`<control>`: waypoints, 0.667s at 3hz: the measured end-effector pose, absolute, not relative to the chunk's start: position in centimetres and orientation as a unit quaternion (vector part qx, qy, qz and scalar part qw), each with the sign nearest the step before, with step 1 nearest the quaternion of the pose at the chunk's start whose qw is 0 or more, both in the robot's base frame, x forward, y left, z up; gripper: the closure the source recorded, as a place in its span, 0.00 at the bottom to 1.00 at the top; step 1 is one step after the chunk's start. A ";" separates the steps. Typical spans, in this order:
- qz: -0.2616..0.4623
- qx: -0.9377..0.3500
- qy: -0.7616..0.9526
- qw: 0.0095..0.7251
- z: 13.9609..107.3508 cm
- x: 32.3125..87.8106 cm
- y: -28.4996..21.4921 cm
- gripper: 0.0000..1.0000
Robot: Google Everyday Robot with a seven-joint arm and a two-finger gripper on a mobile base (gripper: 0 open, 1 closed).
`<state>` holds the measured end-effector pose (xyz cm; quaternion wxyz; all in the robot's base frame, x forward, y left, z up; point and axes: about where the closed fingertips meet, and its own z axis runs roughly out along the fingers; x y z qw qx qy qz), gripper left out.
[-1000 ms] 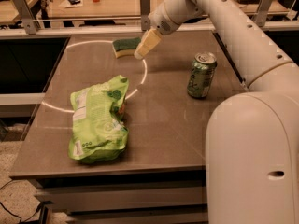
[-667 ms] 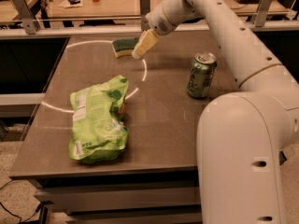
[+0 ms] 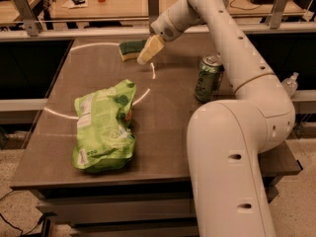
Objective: Move sponge near green rice chip bag
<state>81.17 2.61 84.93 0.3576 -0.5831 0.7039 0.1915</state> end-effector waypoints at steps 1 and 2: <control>0.196 -0.584 0.711 0.339 83.9 81.3 2.7 0.00; 0.175 -0.597 0.709 0.332 84.5 81.1 2.7 0.00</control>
Offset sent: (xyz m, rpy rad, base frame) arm -0.0281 -0.0006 0.0030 -0.1508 -0.0160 0.0256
